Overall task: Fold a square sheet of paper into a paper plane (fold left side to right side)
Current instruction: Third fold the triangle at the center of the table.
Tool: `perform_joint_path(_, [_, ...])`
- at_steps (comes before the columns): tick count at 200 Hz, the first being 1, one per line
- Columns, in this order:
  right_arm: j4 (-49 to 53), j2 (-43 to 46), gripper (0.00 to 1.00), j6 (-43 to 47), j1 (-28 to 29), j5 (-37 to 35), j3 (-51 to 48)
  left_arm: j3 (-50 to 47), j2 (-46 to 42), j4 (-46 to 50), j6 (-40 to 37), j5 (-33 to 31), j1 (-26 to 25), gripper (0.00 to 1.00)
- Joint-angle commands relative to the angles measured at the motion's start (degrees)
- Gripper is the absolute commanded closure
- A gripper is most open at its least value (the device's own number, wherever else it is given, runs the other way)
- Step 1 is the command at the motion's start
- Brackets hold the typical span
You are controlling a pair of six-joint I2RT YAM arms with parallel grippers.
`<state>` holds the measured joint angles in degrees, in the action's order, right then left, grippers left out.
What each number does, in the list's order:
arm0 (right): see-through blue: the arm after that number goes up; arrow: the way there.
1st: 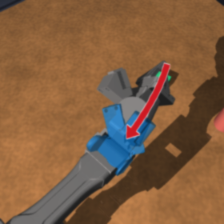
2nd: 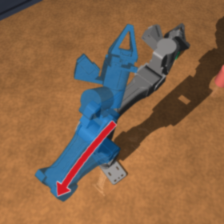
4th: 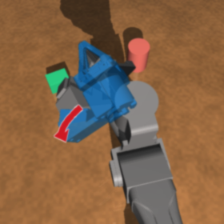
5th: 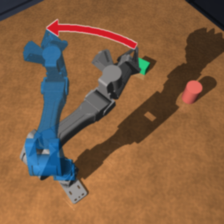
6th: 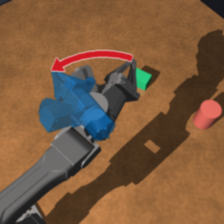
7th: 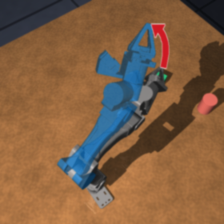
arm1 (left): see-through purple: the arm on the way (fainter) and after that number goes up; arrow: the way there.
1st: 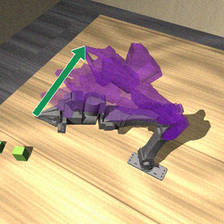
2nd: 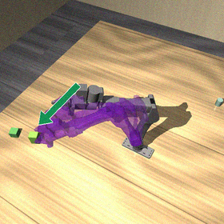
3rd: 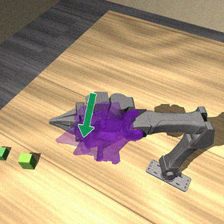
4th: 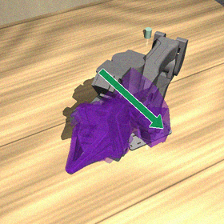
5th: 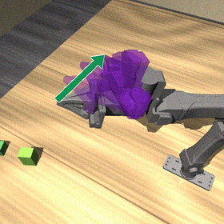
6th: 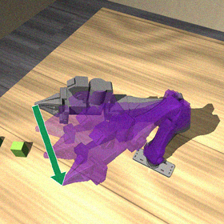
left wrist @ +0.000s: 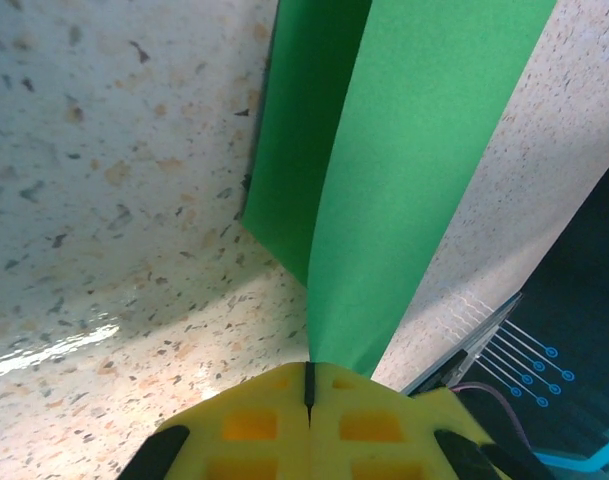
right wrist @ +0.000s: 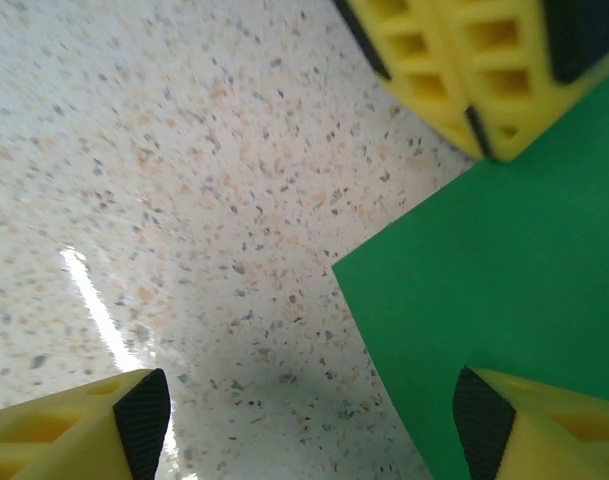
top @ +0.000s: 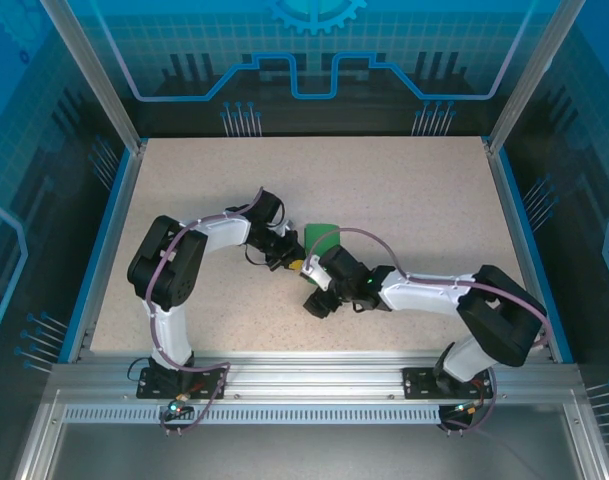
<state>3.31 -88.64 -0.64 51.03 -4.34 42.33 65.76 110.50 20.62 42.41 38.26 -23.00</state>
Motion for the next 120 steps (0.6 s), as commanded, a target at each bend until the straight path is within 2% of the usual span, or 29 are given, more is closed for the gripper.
perform_joint_path(1, [-1.89,-2.54,0.22,2.02,0.65,-4.34,2.03,-0.38,-1.69,0.34,2.71,2.56,-0.45,1.0])
perform_joint_path(41, [-1.84,-5.35,0.26,2.81,0.63,-6.54,5.6,-0.36,-1.6,0.47,2.59,2.7,-0.43,1.0])
perform_joint_path(62, [-1.65,-5.84,0.32,2.8,0.44,-7.28,6.35,-0.5,-1.6,0.51,2.33,2.67,-0.38,1.0])
perform_joint_path(120, [0.39,-4.65,0.73,2.59,-1.13,-4.94,6.55,-0.37,-1.67,0.66,1.84,2.23,-0.36,1.0])
